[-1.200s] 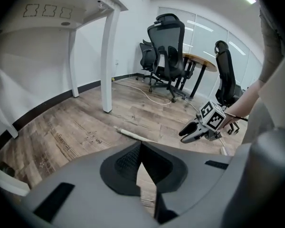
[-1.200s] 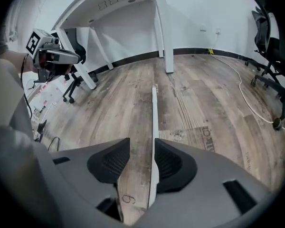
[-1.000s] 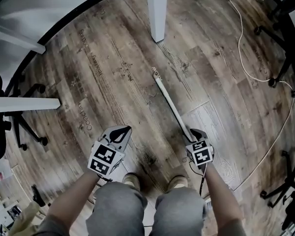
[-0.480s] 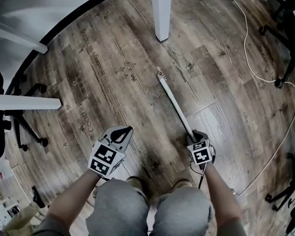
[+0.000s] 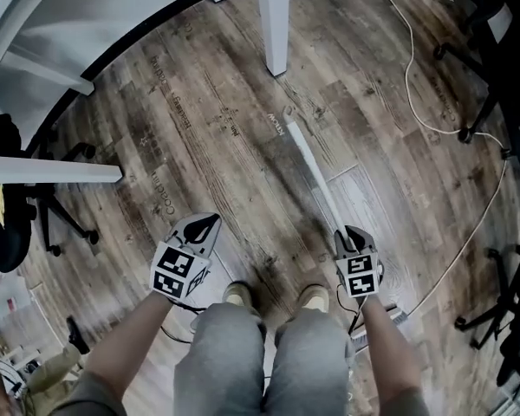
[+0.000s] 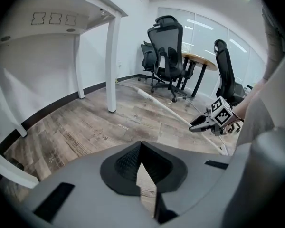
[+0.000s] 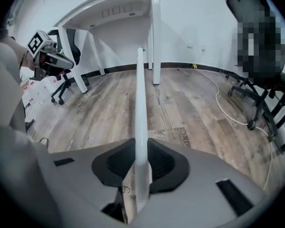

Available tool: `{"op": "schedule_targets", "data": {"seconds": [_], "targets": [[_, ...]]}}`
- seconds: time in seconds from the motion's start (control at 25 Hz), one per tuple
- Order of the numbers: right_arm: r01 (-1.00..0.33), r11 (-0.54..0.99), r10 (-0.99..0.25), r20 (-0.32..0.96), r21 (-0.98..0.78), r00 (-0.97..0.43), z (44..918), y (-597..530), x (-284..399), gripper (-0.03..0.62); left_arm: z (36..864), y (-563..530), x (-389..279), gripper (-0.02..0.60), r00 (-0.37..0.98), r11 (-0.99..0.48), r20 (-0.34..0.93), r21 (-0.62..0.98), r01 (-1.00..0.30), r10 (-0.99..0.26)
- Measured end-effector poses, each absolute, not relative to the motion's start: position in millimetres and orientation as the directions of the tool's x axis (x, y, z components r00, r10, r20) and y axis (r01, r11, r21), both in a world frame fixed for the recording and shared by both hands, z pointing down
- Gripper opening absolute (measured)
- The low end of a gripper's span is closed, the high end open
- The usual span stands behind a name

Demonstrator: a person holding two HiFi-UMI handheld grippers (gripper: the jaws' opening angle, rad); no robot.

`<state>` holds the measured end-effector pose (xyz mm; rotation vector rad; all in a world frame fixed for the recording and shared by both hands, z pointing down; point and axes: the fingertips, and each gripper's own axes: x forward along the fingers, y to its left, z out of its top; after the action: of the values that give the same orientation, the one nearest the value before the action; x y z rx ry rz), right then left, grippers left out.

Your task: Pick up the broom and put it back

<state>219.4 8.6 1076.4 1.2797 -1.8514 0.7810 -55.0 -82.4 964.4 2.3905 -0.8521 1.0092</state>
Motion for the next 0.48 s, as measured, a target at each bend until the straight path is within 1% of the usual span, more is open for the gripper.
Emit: {"op": "schedule_targets", "data": {"seconds": [0.16, 0.28, 0.36, 0.48], "targets": [[-0.958, 0.288, -0.551, 0.815, -0.017, -0.180, 1001.1, 31.1, 234.9, 0.098, 895.1, -72.3, -49.6, 0.015, 0.562, -0.737, 0.731, 0.120, -0.665, -0.388], [-0.961, 0.278, -0.581, 0.798, 0.013, -0.157, 945.7, 52.5, 245.0, 0.098, 833.8, -67.3, -49.5, 0.015, 0.557, -0.736, 0.691, 0.052, -0.674, -0.461], [-0.965, 0.260, -0.599, 0.789, 0.027, -0.139, 910.3, 62.6, 252.4, 0.097, 796.8, -62.9, -50.8, 0.015, 0.559, -0.729, 0.668, 0.036, -0.684, -0.491], [-0.972, 0.232, -0.626, 0.770, 0.034, -0.123, 858.9, 72.5, 257.3, 0.095, 751.9, -51.3, -51.4, 0.015, 0.577, -0.733, 0.655, 0.051, -0.678, -0.489]]}}
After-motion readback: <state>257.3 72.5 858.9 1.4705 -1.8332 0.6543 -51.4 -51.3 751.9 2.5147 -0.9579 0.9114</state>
